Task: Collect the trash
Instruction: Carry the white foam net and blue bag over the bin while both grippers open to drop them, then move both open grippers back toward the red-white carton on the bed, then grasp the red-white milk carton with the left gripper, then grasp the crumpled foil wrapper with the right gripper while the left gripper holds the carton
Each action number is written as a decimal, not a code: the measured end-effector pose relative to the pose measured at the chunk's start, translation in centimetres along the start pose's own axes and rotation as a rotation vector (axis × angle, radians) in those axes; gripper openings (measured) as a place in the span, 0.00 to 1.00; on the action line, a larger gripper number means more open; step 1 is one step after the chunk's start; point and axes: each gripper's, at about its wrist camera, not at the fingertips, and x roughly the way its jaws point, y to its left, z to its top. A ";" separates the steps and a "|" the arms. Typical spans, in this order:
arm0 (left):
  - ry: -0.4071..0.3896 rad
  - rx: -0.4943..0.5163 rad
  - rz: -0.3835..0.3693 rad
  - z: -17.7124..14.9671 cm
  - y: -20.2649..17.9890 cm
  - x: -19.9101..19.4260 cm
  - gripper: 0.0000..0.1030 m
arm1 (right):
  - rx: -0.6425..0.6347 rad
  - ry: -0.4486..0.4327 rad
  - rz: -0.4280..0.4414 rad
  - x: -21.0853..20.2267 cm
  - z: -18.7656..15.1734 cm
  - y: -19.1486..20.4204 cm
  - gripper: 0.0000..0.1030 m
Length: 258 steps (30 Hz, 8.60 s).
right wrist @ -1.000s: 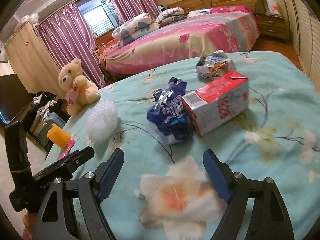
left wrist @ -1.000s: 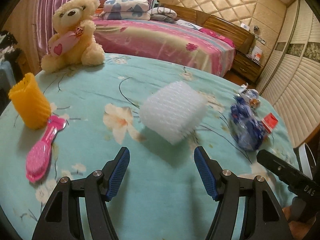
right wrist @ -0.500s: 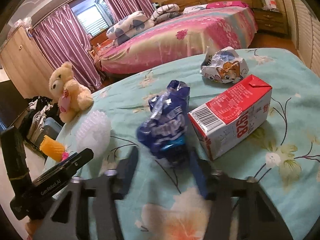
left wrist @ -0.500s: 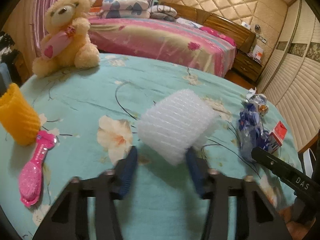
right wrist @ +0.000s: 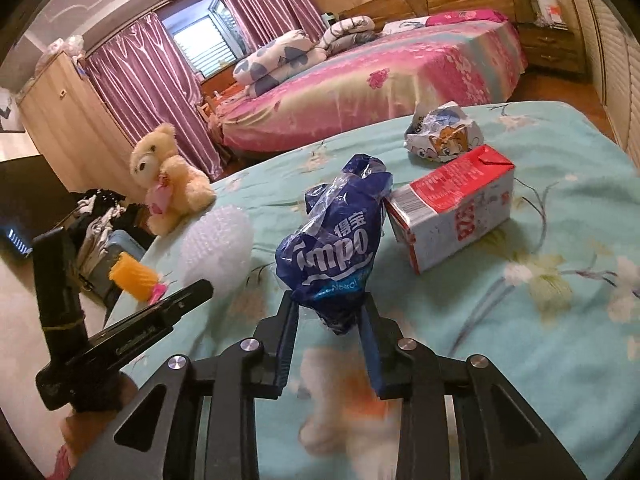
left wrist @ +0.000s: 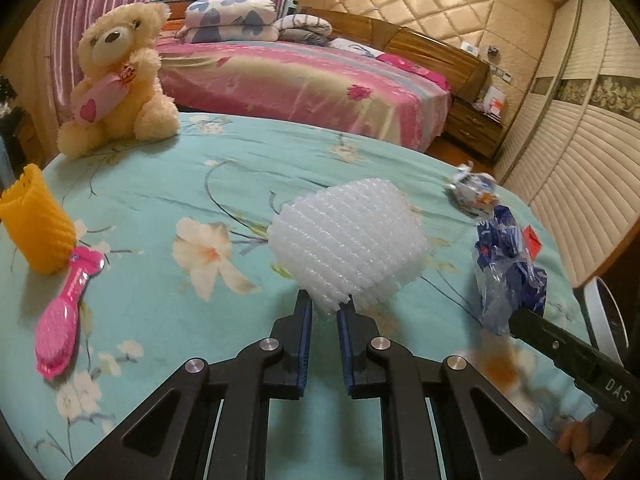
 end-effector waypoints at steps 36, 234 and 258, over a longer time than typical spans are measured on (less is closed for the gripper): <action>0.045 0.341 -0.271 -3.3 -18.2 -1.4 0.11 | 0.176 -0.208 -0.219 -16.9 -3.5 -12.1 0.29; 0.022 0.247 0.036 1.6 -8.4 6.2 0.51 | 0.122 -0.075 -0.150 -5.0 2.3 -11.2 0.88; 0.030 0.081 0.089 2.9 -4.8 8.1 0.62 | -0.088 0.020 -0.218 7.6 10.2 -7.6 0.79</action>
